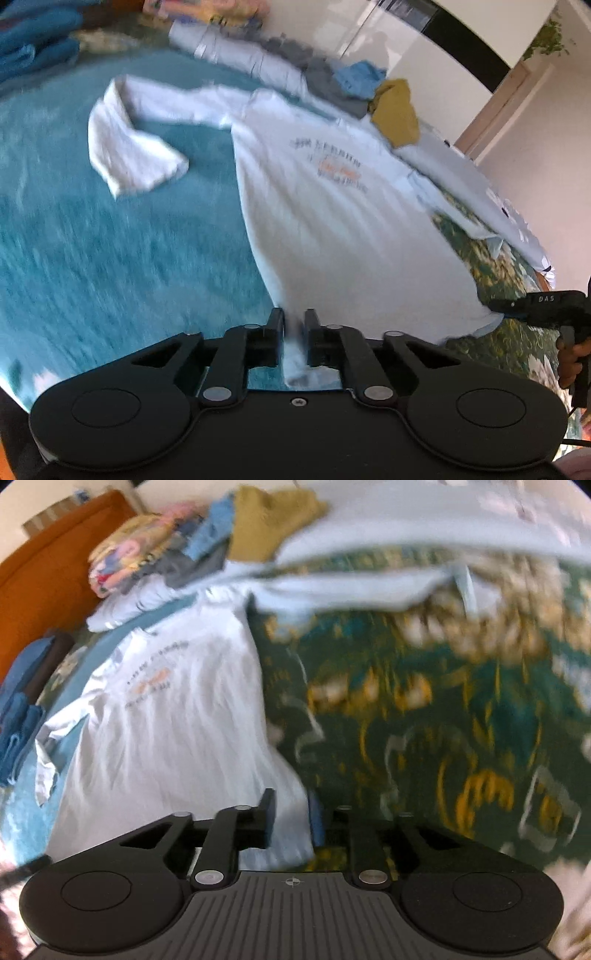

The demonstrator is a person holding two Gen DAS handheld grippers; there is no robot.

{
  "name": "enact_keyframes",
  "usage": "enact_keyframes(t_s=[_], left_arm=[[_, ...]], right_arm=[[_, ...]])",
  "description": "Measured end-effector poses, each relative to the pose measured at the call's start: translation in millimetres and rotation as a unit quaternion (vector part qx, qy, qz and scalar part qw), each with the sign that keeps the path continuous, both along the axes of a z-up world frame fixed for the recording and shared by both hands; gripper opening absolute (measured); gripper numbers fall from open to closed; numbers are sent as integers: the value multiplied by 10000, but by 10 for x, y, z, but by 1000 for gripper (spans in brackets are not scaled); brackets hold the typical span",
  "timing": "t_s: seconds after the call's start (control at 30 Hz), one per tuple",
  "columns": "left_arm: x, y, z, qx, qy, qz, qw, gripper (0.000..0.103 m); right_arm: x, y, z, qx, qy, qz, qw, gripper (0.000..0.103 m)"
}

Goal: Fold clothes

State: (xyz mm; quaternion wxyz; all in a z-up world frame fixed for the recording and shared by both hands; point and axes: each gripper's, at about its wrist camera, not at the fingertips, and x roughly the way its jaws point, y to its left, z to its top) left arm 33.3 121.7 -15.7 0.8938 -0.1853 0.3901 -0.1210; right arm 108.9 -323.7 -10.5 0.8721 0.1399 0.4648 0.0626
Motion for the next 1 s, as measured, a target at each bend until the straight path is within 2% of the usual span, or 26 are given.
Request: enact_keyframes(t_s=[0.1,0.13,0.17,0.2,0.3,0.4,0.53,0.67,0.73,0.77,0.8,0.83,0.87,0.93,1.0], left_arm=[[40,36,137,75,-296,19,9995,32],[63,42,179,180,-388,72,9991,38],[89,48,214,348,-478,186,9981,52],[116,49,238,555,-567,311,9964,55],[253,52,242,1244,-640,496,9889,55],[459,99,191,1765,-590,668,9803,55],[818,135,36,2237,-340,779,9710,53],[1105,107,-161,2705,-215,741,9596,49],[1165,127,-224,2715,-238,774,9590,50],[1179,139,-237,2689,-292,797,9594,46],[1187,151,-236,2662,-324,807,9600,25],[1196,172,-233,2650,-301,852,9600,9],[1206,197,-229,2644,-261,910,9597,0],[1167,302,-172,2396,-320,1145,9636,0],[1100,415,-71,2301,-464,1384,9622,0]], right_arm=[[53,80,191,-267,-477,-18,9985,28],[71,127,228,-234,-585,16,9980,36],[90,179,259,-203,-682,60,9974,40],[111,259,256,-179,-721,169,9971,41],[165,511,226,-176,-814,467,9954,42],[230,770,150,-151,-726,726,9946,47],[247,998,115,72,-718,983,9925,53],[290,1098,73,61,-596,1113,9920,53],[331,1101,86,85,-583,1081,9924,53],[353,1104,92,99,-576,1066,9926,53],[378,1109,93,121,-572,1057,9927,53],[404,1124,86,134,-561,1061,9927,54],[427,1139,79,131,-552,1063,9927,54],[464,1170,59,144,-534,1082,9926,54],[488,1204,34,154,-506,1113,9924,54]])
